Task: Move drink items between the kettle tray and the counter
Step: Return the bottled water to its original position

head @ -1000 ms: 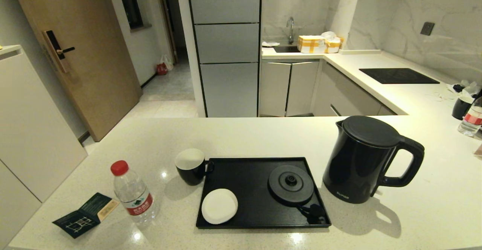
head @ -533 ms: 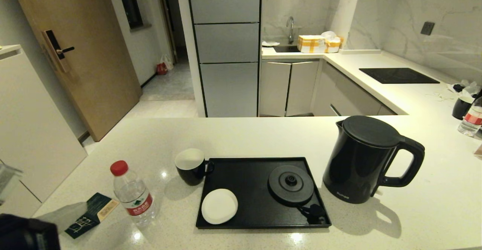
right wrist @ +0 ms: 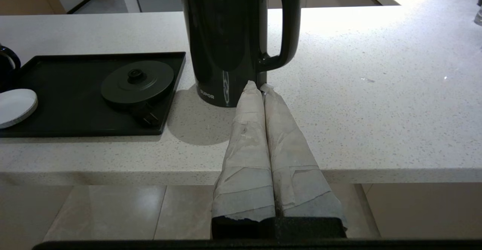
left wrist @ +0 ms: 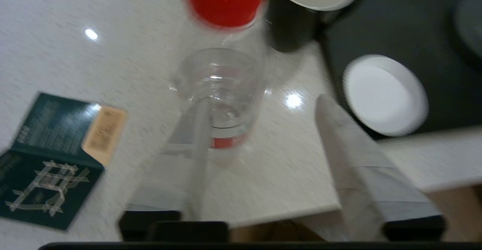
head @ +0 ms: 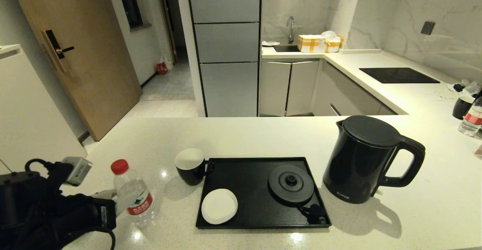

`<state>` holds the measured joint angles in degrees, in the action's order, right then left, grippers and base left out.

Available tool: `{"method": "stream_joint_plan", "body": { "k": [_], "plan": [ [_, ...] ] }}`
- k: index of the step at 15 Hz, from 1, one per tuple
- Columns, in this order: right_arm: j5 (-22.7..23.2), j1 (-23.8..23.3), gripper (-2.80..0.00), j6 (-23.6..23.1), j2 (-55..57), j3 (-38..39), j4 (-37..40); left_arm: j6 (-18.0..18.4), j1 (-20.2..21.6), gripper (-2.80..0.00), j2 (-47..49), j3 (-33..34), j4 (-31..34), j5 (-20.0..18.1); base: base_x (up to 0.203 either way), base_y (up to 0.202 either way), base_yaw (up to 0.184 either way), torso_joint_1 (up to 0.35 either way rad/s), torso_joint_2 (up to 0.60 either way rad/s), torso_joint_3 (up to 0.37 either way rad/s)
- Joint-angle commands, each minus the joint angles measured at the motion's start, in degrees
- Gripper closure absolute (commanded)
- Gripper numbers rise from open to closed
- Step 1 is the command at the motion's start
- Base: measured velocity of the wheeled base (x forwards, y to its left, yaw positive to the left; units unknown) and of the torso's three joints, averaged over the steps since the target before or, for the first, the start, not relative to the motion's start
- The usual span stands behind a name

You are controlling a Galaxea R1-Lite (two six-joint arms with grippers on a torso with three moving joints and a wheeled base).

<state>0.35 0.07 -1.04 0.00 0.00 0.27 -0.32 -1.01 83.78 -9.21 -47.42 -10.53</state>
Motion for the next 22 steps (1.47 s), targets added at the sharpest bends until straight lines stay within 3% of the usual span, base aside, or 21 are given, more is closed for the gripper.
{"method": "stream_joint_plan", "body": {
  "k": [1, 3, 7, 10, 14, 16, 17, 22],
  "plan": [
    [0.04, 0.01, 0.00, -0.02, 0.04, 0.09, 0.00, 0.65, 0.09, -2.80, 9.49, 4.59, -15.23, 1.61, 0.000, 0.000, 0.000, 0.000, 0.00, 0.000],
    [0.08, 0.01, 0.00, -0.02, 0.00, 0.09, 0.00, 1.29, 0.20, -2.80, 12.16, 8.59, -24.86, 3.45, 0.000, 0.000, 0.000, 0.000, 0.00, 0.000],
    [0.00, 0.01, 0.00, -0.02, 0.09, 0.09, 0.00, 1.39, 0.22, -2.80, 13.25, 9.21, -25.95, 4.18, 0.000, 0.000, 0.000, 0.000, 0.00, 0.000],
    [0.01, 0.01, 0.00, -0.02, 0.08, 0.09, 0.00, 1.59, 0.38, -2.80, 19.39, 8.10, -27.77, 4.54, 0.000, 0.000, 0.000, 0.000, 0.00, 0.000],
    [0.09, 0.01, 0.00, -0.02, 0.00, 0.09, 0.00, 1.96, 0.73, -2.80, 28.86, 5.39, -39.31, 4.47, 0.000, 0.000, 0.000, 0.000, 0.00, 0.000],
    [0.09, 0.01, 0.00, -0.02, 0.09, 0.09, 0.00, 2.31, 0.75, -2.80, 31.66, 4.88, -40.03, 4.79, 0.000, 0.000, 0.000, 0.000, 0.00, 0.000],
    [0.03, 0.01, 0.00, -0.02, 0.02, 0.09, 0.00, 2.60, 0.75, 0.00, 32.06, 4.65, -40.24, 4.99, 0.000, 0.000, 0.000, 0.000, 0.00, 0.000],
    [0.00, 0.01, 0.00, -0.02, 0.09, 0.09, 0.00, 2.60, 0.75, 0.00, 30.75, 5.46, -40.24, 4.82, 0.000, 0.000, 0.000, 0.000, 0.00, 0.000]
  ]
}}
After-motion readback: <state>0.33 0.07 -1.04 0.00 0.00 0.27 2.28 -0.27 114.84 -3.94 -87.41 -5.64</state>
